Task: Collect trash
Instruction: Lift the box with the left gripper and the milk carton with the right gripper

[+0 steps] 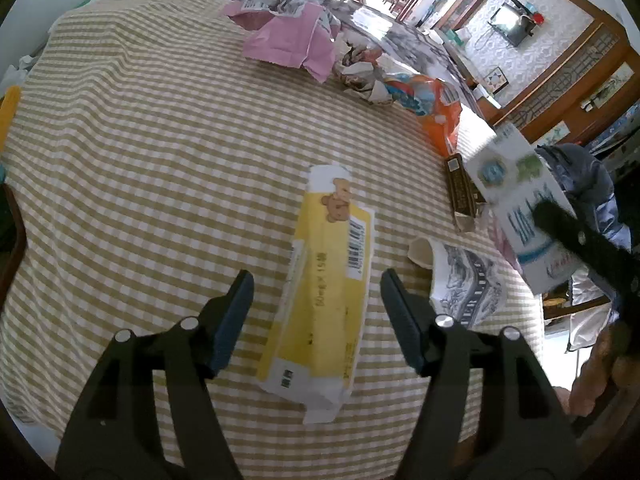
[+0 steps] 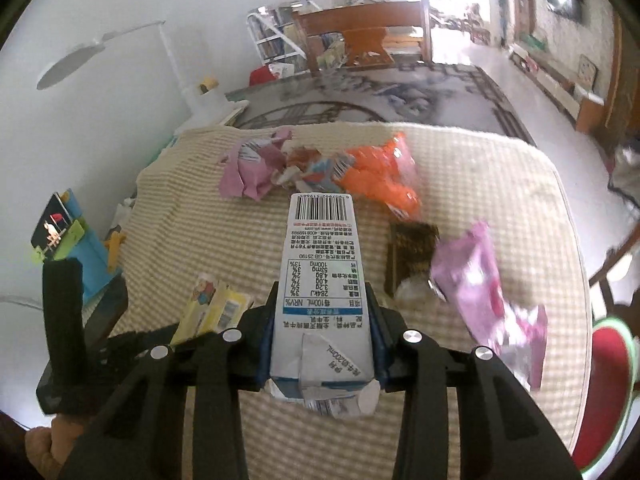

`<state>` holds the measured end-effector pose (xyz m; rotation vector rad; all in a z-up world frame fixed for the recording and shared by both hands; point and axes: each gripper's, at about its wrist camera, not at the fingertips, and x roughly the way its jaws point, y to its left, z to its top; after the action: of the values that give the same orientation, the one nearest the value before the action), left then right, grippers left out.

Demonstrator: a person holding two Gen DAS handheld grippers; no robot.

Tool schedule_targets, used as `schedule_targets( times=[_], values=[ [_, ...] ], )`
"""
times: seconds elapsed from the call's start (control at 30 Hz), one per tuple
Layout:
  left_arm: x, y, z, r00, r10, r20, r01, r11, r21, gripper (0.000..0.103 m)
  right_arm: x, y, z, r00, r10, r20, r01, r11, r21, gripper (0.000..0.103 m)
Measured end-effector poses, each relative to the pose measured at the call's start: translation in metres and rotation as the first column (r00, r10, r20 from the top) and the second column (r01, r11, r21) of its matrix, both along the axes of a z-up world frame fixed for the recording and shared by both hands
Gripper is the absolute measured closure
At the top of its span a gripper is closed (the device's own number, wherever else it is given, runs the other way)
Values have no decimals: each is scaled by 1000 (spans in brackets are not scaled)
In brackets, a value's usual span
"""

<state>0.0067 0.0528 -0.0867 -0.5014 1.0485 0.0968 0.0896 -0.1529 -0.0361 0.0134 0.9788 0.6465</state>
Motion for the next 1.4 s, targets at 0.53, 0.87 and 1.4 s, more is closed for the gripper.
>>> schedule_targets(
  times=[0.53, 0.87, 1.4],
  values=[
    [7, -9, -6, 1000, -14, 5, 14, 1000, 18, 59, -10, -13, -17, 997, -21, -70, 26, 997, 73, 66],
    [-4, -4, 24, 988, 33, 151, -47, 995, 89, 59, -13, -18, -18, 997, -43, -70, 49, 995, 83, 66],
    [-9, -7, 41, 973, 26, 228, -60, 987, 146, 59, -24, -44, -4, 991, -130, -14, 130, 984, 125, 66]
  ],
)
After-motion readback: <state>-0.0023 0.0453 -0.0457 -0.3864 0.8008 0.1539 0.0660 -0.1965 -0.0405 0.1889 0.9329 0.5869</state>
